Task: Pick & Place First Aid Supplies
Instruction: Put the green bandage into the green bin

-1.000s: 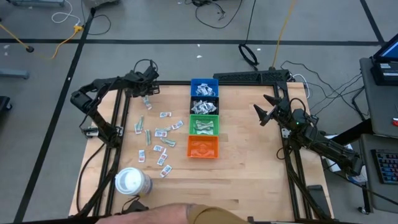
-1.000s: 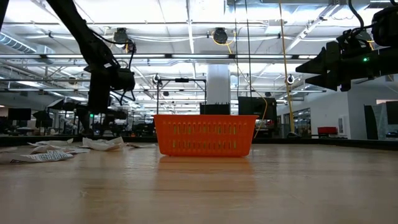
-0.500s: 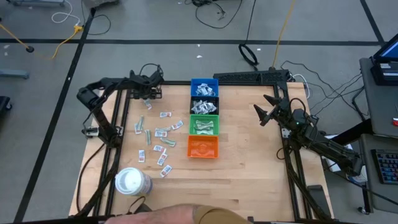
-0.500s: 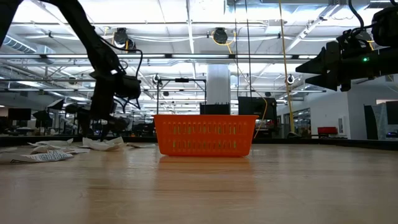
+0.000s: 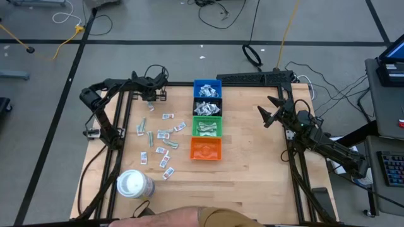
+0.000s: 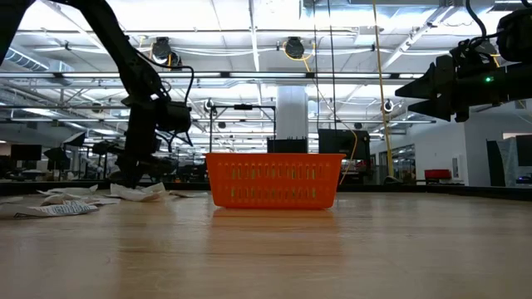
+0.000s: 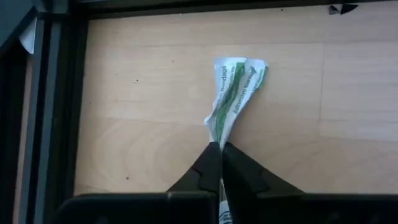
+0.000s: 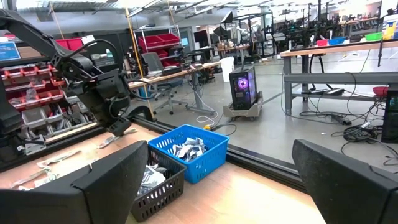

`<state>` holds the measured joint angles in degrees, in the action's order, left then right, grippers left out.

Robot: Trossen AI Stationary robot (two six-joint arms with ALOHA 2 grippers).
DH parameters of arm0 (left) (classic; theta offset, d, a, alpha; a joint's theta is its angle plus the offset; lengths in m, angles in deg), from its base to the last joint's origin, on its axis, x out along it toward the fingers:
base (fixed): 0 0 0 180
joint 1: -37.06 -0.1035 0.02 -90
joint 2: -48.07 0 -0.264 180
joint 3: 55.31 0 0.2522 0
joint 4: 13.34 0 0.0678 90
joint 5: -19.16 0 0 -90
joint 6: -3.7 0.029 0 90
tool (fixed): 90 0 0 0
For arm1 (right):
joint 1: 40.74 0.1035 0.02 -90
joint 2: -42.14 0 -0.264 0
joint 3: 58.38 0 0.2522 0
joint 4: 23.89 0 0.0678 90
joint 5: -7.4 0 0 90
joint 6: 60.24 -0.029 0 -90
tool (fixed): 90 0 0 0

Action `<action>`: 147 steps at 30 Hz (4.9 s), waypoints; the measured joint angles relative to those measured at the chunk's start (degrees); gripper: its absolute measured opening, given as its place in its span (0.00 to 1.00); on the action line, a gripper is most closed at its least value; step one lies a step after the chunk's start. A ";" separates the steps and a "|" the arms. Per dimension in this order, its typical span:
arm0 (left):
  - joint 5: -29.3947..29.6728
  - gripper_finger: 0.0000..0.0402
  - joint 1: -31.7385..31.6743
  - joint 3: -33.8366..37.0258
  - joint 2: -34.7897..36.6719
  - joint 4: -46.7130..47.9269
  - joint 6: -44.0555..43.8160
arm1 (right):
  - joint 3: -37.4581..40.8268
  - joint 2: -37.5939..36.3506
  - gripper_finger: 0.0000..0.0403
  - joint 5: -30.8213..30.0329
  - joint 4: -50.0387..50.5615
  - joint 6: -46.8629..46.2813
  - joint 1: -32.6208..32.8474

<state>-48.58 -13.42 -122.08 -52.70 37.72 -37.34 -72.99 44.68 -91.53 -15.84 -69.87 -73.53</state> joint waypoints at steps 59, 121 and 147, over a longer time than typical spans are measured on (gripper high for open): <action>-27.81 0.00 35.76 -58.87 -18.92 38.96 57.05 | 0.00 0.01 0.98 0.00 0.00 0.00 0.01; -30.40 0.66 43.78 -32.66 -6.20 21.31 53.18 | 0.02 0.01 0.98 0.02 0.00 0.00 -0.01; -26.59 0.66 49.39 0.55 4.83 -1.46 52.13 | 0.02 0.01 0.98 0.02 0.02 0.00 0.01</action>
<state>-75.17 35.97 -121.53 -47.87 36.27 14.79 -72.97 44.69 -91.51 -15.82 -69.87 -73.52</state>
